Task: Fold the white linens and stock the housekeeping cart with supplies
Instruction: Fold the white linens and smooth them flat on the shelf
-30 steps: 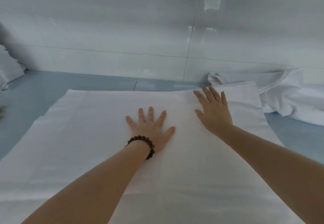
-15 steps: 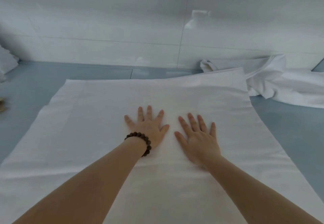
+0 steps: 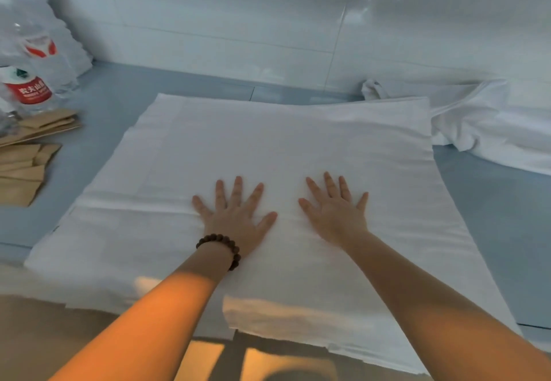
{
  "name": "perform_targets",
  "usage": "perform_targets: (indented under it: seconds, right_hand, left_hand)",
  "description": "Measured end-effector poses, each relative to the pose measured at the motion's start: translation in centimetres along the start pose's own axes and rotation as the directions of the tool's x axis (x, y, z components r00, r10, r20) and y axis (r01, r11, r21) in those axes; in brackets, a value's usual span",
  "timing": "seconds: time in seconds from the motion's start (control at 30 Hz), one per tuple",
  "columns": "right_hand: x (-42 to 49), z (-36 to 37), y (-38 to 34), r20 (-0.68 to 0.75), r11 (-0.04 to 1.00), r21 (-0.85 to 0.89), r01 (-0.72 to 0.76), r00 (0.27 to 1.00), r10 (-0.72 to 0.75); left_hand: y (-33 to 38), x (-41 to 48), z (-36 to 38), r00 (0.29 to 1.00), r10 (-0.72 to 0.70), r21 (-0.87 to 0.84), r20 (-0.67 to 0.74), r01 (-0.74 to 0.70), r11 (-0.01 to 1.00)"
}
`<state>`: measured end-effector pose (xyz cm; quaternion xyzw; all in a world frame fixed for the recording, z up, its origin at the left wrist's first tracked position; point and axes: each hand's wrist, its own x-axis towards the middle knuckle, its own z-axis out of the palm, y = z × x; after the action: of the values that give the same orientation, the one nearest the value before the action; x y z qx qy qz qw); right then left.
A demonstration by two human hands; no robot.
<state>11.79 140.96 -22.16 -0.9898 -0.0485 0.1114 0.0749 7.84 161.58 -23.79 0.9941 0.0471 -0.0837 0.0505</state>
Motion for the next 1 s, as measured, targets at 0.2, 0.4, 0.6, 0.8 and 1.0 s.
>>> perform_targets:
  seconds: [0.2, 0.4, 0.6, 0.8, 1.0]
  right_hand:
    - [-3.0, 2.6, -1.5, -0.093, 0.998, -0.066, -0.002, 0.996, -0.004]
    - [-0.5, 2.8, -2.4, -0.11, 0.997, -0.067, -0.028, 0.994, 0.02]
    - [3.3, 1.8, -2.8, -0.114, 0.996, -0.08, -0.049, 0.993, 0.04]
    - [4.5, 1.1, -2.4, -0.082, 0.996, -0.085, -0.027, 0.996, 0.02]
    - [-2.2, 0.7, 9.0, -0.141, 0.958, -0.07, -0.277, 0.954, 0.265]
  left_hand:
    - [-0.3, 1.1, -0.1, 0.999, -0.014, 0.02, 0.033, 0.013, 1.0]
    - [-1.1, 3.8, -0.9, 0.999, 0.016, 0.038, 0.051, -0.018, 0.999]
    - [-1.4, 7.7, -2.1, 0.998, 0.027, 0.057, 0.063, -0.031, 0.998]
    - [-1.6, 9.6, -2.3, 0.996, 0.039, 0.072, 0.083, -0.045, 0.996]
    - [-2.3, 9.8, -1.9, 0.995, 0.065, 0.055, 0.078, -0.07, 0.996]
